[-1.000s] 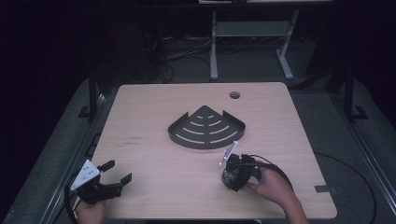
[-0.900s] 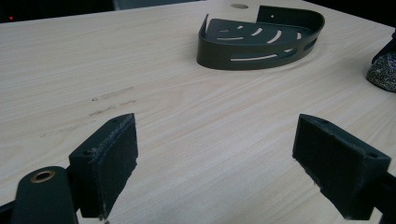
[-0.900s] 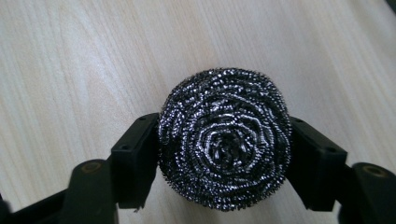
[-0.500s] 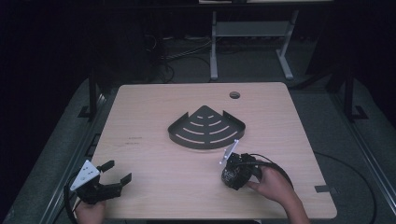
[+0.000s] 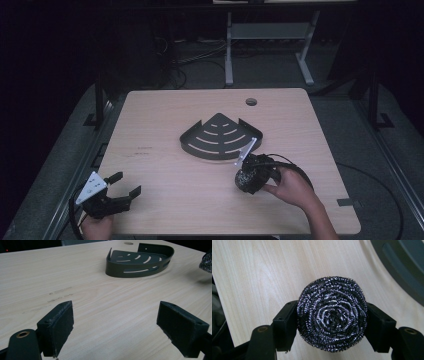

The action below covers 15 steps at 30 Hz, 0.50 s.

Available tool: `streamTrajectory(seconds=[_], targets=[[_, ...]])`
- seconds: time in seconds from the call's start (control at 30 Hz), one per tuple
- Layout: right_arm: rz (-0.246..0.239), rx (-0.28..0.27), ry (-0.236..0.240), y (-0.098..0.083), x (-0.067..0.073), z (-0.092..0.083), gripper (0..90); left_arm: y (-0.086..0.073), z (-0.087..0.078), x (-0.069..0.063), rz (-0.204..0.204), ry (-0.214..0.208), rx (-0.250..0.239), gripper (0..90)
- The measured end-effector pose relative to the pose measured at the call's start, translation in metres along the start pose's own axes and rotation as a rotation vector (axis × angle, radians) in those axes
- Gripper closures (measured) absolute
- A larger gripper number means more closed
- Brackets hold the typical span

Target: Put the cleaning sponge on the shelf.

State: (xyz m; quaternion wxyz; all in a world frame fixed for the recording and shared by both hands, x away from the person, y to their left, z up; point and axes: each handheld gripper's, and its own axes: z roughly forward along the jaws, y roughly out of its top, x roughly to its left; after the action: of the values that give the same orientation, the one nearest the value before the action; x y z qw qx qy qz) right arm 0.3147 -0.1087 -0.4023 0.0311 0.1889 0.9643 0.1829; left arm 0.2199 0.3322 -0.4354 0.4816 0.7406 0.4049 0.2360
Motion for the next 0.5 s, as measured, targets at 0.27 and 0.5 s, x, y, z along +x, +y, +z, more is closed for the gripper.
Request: streamTrajectory(seconds=[0.27, 0.5], targets=[[0.001, -0.009, 0.01, 0.007, -0.007, -0.005, 33.2, 0.0, 0.001, 0.0, 0.0, -0.001, 0.0, 13.4], [-0.003, -0.014, 0.015, 0.015, -0.014, -0.009, 33.2, 0.0, 0.001, 0.0, -0.002, -0.001, 0.0, 13.4]])
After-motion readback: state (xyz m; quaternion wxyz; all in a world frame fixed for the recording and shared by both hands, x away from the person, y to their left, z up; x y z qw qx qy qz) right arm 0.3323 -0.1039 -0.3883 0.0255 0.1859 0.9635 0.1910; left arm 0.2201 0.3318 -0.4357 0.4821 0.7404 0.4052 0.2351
